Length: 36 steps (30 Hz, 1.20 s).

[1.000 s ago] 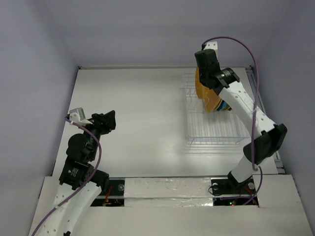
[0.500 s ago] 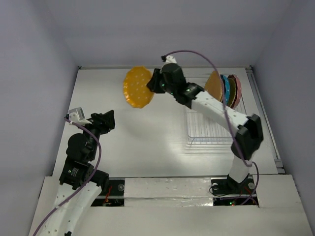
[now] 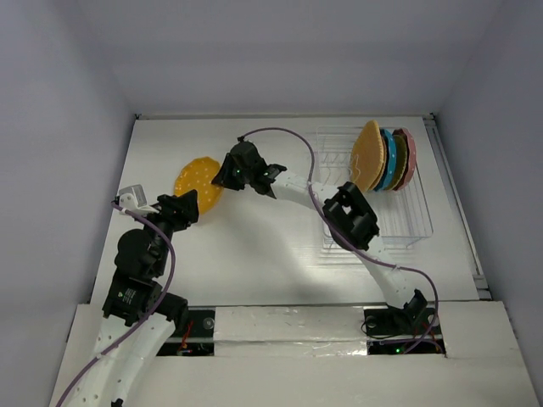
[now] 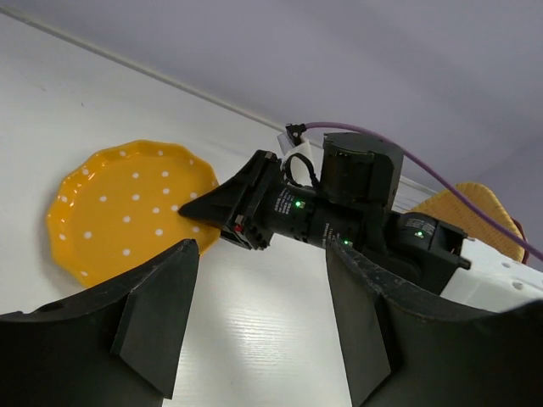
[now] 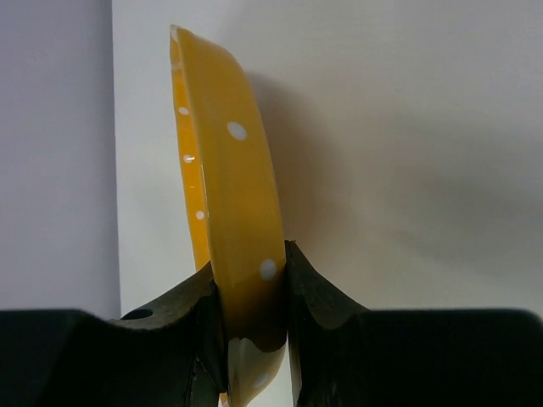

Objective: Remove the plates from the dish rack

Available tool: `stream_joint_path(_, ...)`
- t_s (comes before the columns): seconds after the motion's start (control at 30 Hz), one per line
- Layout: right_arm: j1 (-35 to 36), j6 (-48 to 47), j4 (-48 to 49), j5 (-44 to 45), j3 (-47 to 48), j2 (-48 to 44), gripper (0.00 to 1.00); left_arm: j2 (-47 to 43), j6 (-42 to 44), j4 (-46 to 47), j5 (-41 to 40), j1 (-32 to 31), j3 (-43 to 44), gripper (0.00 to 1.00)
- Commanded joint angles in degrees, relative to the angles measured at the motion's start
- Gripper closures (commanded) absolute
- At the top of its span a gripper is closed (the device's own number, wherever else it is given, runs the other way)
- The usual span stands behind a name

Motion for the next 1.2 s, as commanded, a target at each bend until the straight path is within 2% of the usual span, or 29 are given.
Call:
stream_joint_path(0.0,0.24,8.35,13.36,-3.39,5.24,-1.0,0.97,0.49,0.15,2.77,0.19,0.35,-0.47,0.41)
stream_joint_path(0.07,0.24,9.66,13.27,-4.01,4.63,0.15,0.84,0.31,0.07,2.77,0.19,0.35,-0.38,0.41)
stream_joint_path(0.1,0.24,9.76,13.27,-4.45,4.28,0.5,0.64,0.4,0.15,2.77,0.19,0.35,-0.38,0.41)
stream_joint_path(0.17,0.24,10.02,13.27,-5.85,3.31,1.73,0.48,0.31,0.15,2.86,0.19,0.35,-0.47,0.41)
stream_joint_path(0.2,0.24,9.93,13.1,-6.29,2.96,2.08,0.37,0.31,0.15,2.86,0.19,0.35,-0.47,0.41)
stream_joint_path(0.3,0.24,8.97,12.3,-7.35,1.82,2.7,0.23,0.22,0.15,2.77,0.19,0.35,-0.38,0.41)
stream_joint_path(0.4,0.24,5.46,8.63,-6.74,1.11,1.83,0.13,0.4,0.07,2.68,0.19,0.35,-0.47,0.41)
stream_joint_path(0.47,0.24,1.87,6.51,-4.9,0.93,1.12,0.1,0.4,0.15,2.77,0.19,0.35,-0.47,0.41)
stream_joint_path(0.5,0.24,0.37,3.98,-3.67,1.11,0.16,0.05,0.4,0.07,2.77,0.19,0.35,-0.47,0.41)
stream_joint_path(0.6,0.24,-4.73,-2.45,1.42,1.11,-1.51,0.0,0.4,0.07,2.77,0.19,0.35,-0.47,0.41)
stream_joint_path(0.73,0.24,-10.1,-9.39,6.79,1.72,-2.22,0.0,0.4,0.07,2.77,0.19,0.87,-0.47,0.41)
stream_joint_path(0.9,0.24,-15.46,-14.85,8.9,3.05,-2.48,0.0,0.22,0.07,2.77,0.19,0.88,-0.47,0.41)
stream_joint_path(1.0,0.24,-17.83,-11.62,9.61,-3.79,-9.75,0.05,0.22,0.15,2.77,0.19,0.88,-0.38,0.41)
stream_joint_path(1.03,0.24,-18.71,-9.86,11.44,-5.9,-12.48,0.19,0.22,0.24,2.68,0.19,0.88,-0.47,0.41)
stream_joint_path(1.07,0.24,-20.9,-9.41,13.2,-10.01,-18.25,0.4,0.31,0.24,2.68,0.19,0.88,-0.38,0.41)
stream_joint_path(1.1,0.24,-21.7,-9.49,15.3,-12.05,-21.35,0.84,0.31,0.24,2.68,0.19,0.88,-0.38,0.41)
stream_joint_path(1.13,0.24,-22.58,-9.76,20.89,-14.08,-24.6,0.97,0.31,0.24,2.68,0.19,0.88,-0.38,0.42)
stream_joint_path(1.17,0.24,-24.85,-10.19,23.73,-16.27,-31.07,1.0,0.22,0.24,2.77,0.19,0.88,-0.47,0.45)
